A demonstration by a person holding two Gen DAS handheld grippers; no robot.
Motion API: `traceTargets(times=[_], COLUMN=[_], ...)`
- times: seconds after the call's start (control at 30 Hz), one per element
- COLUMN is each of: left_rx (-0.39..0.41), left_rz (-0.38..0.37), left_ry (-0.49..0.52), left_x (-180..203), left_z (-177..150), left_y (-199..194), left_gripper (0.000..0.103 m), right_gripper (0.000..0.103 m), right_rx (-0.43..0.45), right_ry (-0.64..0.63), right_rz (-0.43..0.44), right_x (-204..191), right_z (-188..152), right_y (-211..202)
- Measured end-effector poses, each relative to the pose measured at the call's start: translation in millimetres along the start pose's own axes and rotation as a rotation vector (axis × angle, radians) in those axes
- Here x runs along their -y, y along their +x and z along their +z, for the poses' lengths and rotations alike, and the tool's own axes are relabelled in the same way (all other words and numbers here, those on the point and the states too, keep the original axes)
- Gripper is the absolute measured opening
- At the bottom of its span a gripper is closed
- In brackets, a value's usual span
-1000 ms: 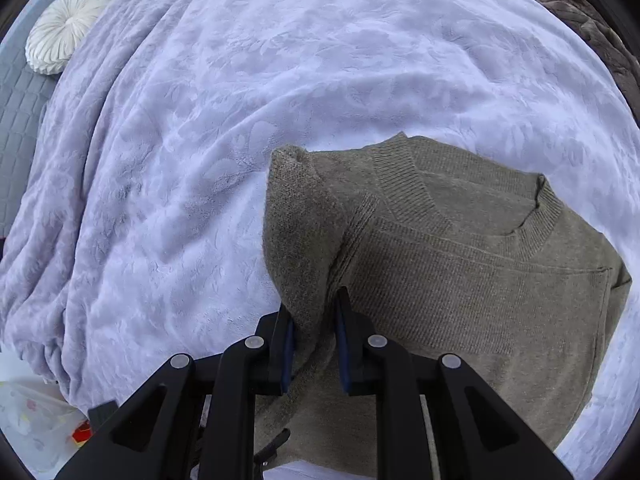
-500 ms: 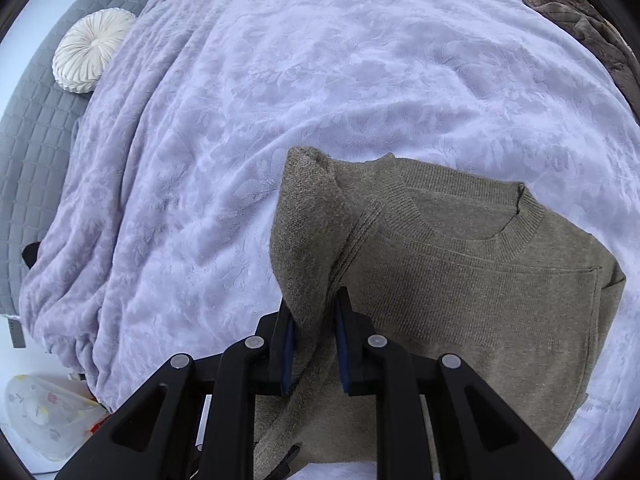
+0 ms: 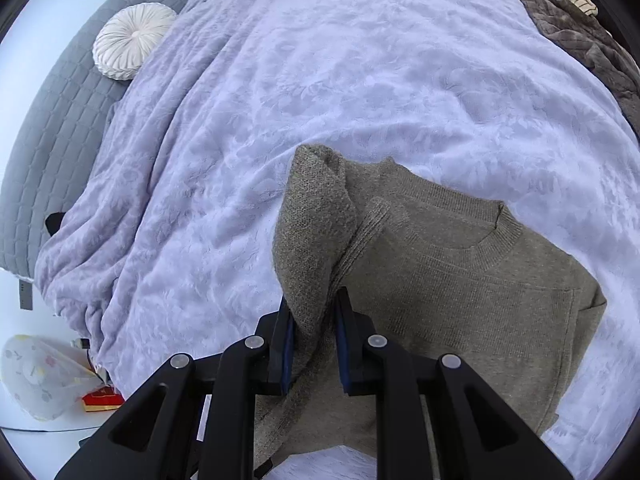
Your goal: Fold small clothes
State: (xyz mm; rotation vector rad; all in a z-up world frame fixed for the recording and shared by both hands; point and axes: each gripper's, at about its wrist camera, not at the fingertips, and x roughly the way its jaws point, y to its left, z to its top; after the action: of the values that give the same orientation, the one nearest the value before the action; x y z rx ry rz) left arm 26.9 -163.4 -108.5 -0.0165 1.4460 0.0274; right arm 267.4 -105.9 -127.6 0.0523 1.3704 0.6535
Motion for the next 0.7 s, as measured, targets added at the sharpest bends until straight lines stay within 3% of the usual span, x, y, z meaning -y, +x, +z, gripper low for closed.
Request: traceTargets(times=[0.27,0.7], left_rx=[-0.023,-0.034], left_rz=[0.033,0.078], left_ry=[-0.022,0.028], left_x=[21,62], left_z=[3,7], left_y=[-7,-12], left_gripper=[0.018,0.018], right_gripper=[0.019,0.019], right_rx=[0.016,0.014], right_ry=[-0.004,-0.008], right_rz=[0.064,0.136], right_x=[21,57], right_z=[-6,-12], right_y=[-17,-34])
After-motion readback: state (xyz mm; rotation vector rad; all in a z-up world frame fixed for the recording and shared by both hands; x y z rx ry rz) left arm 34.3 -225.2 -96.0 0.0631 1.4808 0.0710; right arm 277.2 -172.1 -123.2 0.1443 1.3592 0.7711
